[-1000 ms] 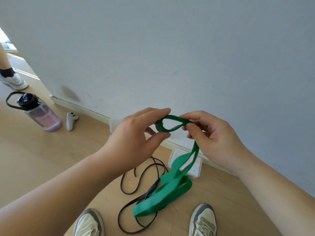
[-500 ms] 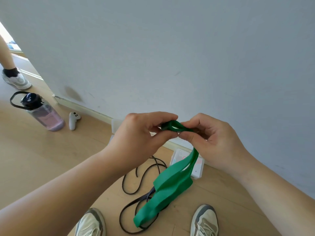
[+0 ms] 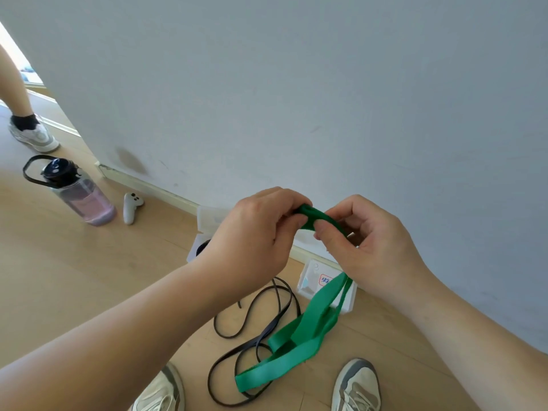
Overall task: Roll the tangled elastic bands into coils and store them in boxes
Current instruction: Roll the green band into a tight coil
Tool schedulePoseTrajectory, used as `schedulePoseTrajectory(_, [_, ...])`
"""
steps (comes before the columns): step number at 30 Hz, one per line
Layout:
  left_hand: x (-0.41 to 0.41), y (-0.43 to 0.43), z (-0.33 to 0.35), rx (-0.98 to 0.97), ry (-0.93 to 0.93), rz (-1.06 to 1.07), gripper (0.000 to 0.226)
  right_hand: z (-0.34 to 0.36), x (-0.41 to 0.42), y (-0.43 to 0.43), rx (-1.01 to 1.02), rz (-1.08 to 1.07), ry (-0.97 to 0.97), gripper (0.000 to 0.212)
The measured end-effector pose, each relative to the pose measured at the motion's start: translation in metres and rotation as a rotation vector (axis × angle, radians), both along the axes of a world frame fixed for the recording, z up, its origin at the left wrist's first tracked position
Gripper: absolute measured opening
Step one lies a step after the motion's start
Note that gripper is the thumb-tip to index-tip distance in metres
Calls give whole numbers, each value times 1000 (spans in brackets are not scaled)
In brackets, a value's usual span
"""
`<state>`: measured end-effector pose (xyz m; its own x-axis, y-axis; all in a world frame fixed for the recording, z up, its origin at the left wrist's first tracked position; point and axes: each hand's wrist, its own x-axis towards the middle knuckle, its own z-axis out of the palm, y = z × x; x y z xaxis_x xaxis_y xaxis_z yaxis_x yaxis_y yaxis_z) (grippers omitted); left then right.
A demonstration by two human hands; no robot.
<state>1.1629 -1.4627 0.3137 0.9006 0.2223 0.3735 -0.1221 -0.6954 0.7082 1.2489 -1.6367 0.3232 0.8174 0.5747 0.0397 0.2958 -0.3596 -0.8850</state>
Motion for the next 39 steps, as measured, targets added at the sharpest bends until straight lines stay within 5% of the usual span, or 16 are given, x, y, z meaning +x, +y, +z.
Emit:
schedulePoseTrajectory(6, [1, 2, -2, 129, -186, 133, 16, 9, -6, 5, 170, -52, 274, 15])
schedulePoseTrajectory(13, [1, -7, -8, 105, -322, 159, 17, 10, -9, 7, 304, -139, 332, 14])
schedulePoseTrajectory(22, [1, -21, -11, -271, -211, 118, 10, 9, -6, 10, 404, -195, 360, 9])
schedulePoseTrajectory(32, [1, -8, -16, -130, -112, -61, 16, 5, 2, 2, 289, -146, 367, 9])
schedulePoseTrajectory(36, [3, -4, -15, 7, -140, -103, 42, 9, 4, 3, 270, -106, 357, 4])
schedulePoseTrajectory(39, [4, -3, -17, 104, -139, -92, 32, 8, 3, 4, 244, -73, 383, 9])
